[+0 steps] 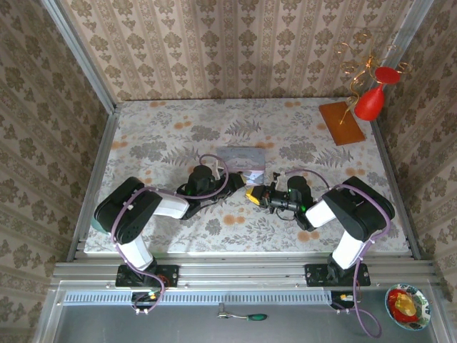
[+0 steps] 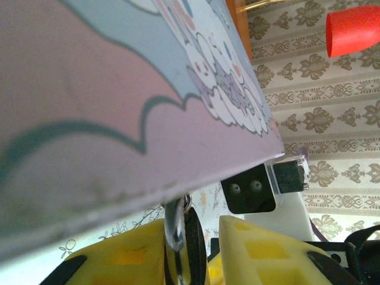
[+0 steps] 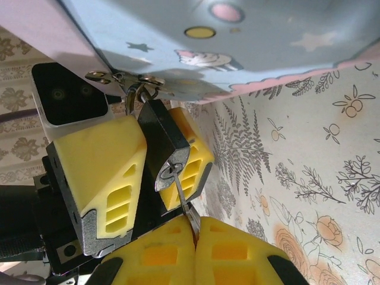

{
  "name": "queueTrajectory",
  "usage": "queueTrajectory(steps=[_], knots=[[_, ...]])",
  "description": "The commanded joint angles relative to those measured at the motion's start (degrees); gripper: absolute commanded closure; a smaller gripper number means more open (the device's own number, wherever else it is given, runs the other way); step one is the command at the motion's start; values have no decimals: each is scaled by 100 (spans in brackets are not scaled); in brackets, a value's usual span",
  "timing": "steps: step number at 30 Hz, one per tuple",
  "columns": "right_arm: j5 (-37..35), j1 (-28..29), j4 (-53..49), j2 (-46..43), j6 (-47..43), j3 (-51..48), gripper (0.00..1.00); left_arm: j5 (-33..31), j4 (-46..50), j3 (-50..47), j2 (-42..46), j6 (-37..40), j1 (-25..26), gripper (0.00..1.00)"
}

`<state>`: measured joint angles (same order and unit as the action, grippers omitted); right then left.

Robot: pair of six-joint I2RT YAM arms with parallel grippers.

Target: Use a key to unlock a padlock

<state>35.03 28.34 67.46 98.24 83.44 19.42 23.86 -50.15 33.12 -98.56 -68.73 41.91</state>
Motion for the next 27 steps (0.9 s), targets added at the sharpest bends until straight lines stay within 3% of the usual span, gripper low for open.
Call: queueTrajectory(steps=[1, 13, 16, 27], knots=[[-61, 127, 206, -135, -203, 18, 100, 277, -85, 34, -109, 88, 19, 73], [-169, -25, 303, -47, -165, -25, 100, 297, -271, -47, -45, -23, 126, 86], [-223, -65, 698, 140, 118, -28, 100, 245, -550, -99, -67, -176, 230, 87], [-508, -74, 711, -9, 480, 32, 100, -106, -1804, -260, -363, -952, 566, 93]])
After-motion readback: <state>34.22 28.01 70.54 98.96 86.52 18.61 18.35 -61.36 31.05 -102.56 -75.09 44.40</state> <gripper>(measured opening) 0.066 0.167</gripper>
